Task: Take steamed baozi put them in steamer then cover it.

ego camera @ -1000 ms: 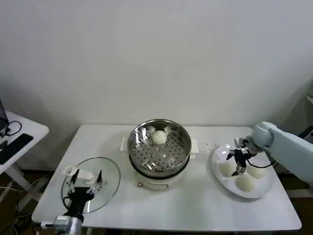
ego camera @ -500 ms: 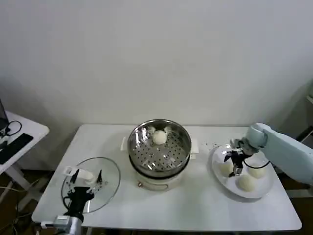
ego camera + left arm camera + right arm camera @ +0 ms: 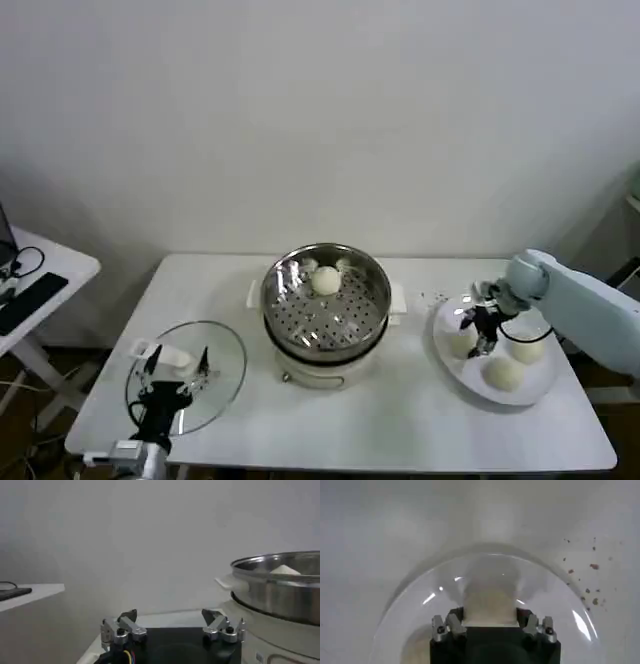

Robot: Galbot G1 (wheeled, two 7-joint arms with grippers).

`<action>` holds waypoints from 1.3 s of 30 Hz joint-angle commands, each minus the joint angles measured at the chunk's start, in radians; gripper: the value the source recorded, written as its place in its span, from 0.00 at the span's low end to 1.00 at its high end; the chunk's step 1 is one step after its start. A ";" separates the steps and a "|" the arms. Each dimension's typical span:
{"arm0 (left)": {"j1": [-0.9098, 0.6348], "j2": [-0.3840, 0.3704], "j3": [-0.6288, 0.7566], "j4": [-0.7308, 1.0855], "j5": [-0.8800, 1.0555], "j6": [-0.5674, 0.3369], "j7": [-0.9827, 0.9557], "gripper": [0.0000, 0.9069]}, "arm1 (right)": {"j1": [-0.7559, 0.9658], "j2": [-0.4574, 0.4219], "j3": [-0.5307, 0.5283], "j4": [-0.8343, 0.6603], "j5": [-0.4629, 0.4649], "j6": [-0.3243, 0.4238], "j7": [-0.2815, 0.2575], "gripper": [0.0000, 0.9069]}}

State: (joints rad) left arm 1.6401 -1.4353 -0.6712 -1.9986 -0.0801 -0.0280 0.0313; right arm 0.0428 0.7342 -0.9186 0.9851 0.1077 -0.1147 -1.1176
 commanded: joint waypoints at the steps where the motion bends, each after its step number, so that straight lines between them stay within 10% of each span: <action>1: 0.003 -0.001 -0.006 -0.011 -0.010 0.005 0.000 1.00 | 0.140 -0.021 -0.083 0.025 0.201 -0.058 0.005 0.83; 19: 0.003 -0.001 0.012 -0.045 0.006 0.008 -0.002 1.00 | 0.781 0.263 -0.558 -0.082 0.727 -0.114 -0.014 0.83; 39: 0.034 0.003 -0.008 -0.065 -0.013 -0.009 -0.008 1.00 | 0.560 0.609 -0.460 -0.073 0.729 -0.171 0.065 0.83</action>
State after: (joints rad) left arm 1.6666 -1.4327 -0.6722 -2.0614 -0.0898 -0.0322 0.0225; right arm 0.6667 1.1780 -1.3864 0.9169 0.8003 -0.2697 -1.0789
